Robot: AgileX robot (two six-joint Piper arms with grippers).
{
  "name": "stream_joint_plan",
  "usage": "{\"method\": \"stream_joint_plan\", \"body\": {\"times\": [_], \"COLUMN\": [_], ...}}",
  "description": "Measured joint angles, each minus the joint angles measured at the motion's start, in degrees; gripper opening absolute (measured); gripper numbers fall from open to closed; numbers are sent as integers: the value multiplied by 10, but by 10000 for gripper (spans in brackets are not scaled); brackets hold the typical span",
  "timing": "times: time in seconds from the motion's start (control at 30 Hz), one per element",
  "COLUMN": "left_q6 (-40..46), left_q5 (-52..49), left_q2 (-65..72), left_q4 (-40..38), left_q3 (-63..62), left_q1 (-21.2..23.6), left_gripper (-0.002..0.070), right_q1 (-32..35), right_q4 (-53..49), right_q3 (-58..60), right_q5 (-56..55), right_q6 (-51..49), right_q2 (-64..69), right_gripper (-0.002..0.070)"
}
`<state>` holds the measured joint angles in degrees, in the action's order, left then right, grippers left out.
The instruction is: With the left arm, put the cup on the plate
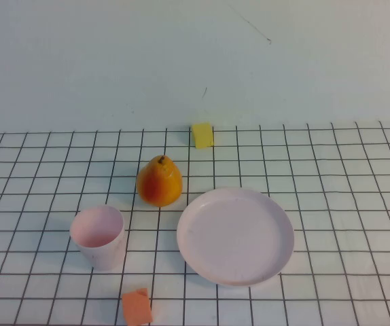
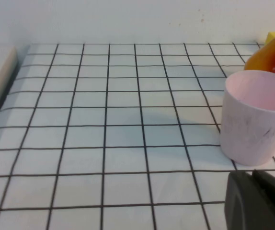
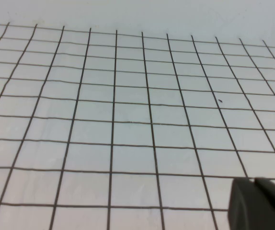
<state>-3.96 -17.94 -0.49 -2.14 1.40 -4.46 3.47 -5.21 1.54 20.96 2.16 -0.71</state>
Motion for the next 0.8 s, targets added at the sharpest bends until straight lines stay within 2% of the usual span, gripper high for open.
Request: {"method": "stream_joint_plan", "body": {"times": [0.33, 0.43, 0.57, 0.8], "left_q6": [30, 30, 30, 30], "left_q5": [3, 37, 158, 432], "left_q2": [0, 0, 0, 0], "left_q4": [41, 56, 73, 82], "left_q3": [0, 2, 2, 2], "left_q1": [0, 0, 0, 0], "left_gripper": [-2, -2, -2, -2], "right_q1": [0, 0, 0, 0], "right_q4": [0, 0, 0, 0], "right_q3": [0, 0, 0, 0], "right_q5": [0, 0, 0, 0], "right_q6": [0, 0, 0, 0], "right_q2": [0, 0, 0, 0], "right_gripper": [-2, -2, -2, -2]}}
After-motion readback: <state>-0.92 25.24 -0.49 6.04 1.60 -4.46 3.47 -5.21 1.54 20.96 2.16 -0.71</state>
